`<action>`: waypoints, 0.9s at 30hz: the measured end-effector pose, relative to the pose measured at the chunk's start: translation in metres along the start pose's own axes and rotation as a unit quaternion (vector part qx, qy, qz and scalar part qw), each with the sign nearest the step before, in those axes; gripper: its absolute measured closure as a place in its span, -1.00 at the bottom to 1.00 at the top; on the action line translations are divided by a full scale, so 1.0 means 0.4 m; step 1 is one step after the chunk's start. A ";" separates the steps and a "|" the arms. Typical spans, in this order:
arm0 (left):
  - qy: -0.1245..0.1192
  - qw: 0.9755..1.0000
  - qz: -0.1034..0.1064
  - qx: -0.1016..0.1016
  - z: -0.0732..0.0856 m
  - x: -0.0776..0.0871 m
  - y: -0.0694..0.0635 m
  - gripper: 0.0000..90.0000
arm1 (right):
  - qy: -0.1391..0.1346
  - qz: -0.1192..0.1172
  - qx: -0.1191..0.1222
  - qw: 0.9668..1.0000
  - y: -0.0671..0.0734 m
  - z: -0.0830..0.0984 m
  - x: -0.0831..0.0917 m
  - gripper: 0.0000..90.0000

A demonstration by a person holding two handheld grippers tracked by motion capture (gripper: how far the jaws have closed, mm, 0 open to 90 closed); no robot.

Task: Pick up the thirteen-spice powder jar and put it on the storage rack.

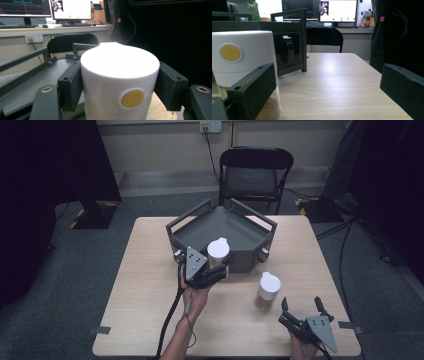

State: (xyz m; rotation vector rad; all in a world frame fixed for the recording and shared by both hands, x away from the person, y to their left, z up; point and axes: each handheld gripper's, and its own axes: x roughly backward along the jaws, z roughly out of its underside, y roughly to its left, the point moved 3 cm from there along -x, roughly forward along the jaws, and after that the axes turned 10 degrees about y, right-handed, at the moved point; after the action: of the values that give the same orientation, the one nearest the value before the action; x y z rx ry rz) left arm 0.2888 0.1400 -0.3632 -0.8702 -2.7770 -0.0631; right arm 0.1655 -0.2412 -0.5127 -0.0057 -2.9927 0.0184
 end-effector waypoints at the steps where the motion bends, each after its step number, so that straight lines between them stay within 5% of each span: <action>1: 0.000 1.000 -0.001 0.000 -0.004 0.001 0.002 -0.31 | 0.000 0.000 0.000 1.000 0.000 0.000 0.000 -1.00; 14: -0.006 0.999 -0.046 0.009 -0.085 -0.025 0.035 -0.31 | 0.000 0.000 0.000 1.000 0.000 0.000 0.000 -1.00; 27: 0.006 0.995 -0.101 0.020 -0.118 -0.093 0.075 -0.31 | 0.000 -0.001 0.000 1.000 -0.001 0.000 0.000 -1.00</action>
State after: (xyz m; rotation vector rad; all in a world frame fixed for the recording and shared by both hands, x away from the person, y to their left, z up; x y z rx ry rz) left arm 0.3451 0.1390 -0.3266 -0.5756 -2.8353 -0.0452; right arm 0.1654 -0.2415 -0.5128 -0.0021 -2.9932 0.0188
